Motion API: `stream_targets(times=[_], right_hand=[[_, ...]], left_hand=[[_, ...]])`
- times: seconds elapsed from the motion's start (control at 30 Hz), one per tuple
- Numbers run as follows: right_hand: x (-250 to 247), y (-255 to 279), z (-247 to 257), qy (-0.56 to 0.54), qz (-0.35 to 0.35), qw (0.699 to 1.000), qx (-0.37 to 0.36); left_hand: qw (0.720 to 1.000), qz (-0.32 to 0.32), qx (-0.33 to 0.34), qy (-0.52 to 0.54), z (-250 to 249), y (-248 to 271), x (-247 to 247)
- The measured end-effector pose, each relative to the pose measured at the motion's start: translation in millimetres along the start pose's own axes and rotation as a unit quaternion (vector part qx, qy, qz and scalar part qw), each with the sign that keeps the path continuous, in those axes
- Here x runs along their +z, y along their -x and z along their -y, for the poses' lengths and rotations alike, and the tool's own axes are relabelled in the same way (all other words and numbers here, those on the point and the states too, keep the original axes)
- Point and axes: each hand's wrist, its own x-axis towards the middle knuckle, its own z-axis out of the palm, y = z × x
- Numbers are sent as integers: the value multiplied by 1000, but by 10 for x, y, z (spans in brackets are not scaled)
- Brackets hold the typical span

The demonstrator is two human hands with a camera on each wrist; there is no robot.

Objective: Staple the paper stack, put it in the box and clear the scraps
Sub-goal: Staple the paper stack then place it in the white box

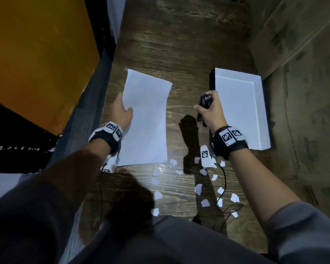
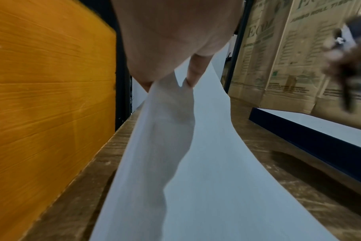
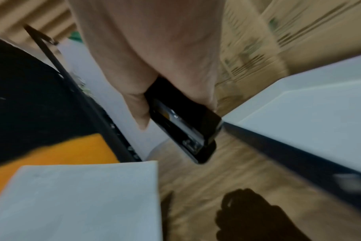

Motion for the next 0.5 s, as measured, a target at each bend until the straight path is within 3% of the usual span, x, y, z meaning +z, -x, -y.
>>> stream_targets(times=[0.13,0.27,0.5], right_hand=[[-715,346,-923,131,0,978,160],[-1305,693,-1640,344,2,910,231],[-1735,1043,-2312,403,-42,850,337]], left_hand=[[998,-20,-14,53,-69,1,62],[996,-32,-37,70,-25,-42,79],[999,-6,-27,26,-40,-7,93]])
